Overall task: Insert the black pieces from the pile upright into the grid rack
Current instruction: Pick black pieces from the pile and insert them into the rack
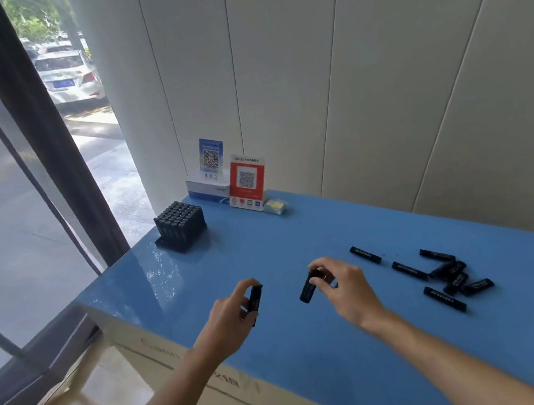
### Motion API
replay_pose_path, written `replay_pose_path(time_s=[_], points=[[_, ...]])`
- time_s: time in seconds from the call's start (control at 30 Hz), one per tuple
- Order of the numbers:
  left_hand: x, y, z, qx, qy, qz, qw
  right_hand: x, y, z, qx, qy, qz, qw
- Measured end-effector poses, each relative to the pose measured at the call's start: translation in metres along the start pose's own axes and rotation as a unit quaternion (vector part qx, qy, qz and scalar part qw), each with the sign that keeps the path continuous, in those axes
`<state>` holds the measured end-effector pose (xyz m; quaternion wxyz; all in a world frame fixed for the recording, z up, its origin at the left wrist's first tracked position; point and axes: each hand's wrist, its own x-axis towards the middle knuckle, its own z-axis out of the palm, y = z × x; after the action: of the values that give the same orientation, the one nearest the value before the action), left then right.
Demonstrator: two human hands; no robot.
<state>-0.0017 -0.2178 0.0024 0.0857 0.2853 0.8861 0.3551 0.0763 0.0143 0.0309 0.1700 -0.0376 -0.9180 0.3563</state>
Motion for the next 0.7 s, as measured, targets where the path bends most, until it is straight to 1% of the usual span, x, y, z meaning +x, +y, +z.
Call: replay_pose_path(time_s=[0.23,0.47,0.57,0.7], points=[[0.025,-0.041,-0.032,-0.004,0.023,-0.001,1.000,0.045,-0.001,0.034,0.001,-0.001,-0.001,1.000],[0.075,-0.098,-0.085,0.025,0.056,-0.012,0.998,0.130,-0.014,0.091,0.024,-0.009,-0.015,1.000],[0.094,-0.125,-0.107,0.032,0.077,-0.022,0.996,0.161,-0.023,0.117,0.035,-0.028,-0.023,0.999],[0.113,-0.154,-0.125,0.039,0.084,-0.038,0.995,0.193,-0.028,0.148,0.036,-0.047,-0.028,0.998]])
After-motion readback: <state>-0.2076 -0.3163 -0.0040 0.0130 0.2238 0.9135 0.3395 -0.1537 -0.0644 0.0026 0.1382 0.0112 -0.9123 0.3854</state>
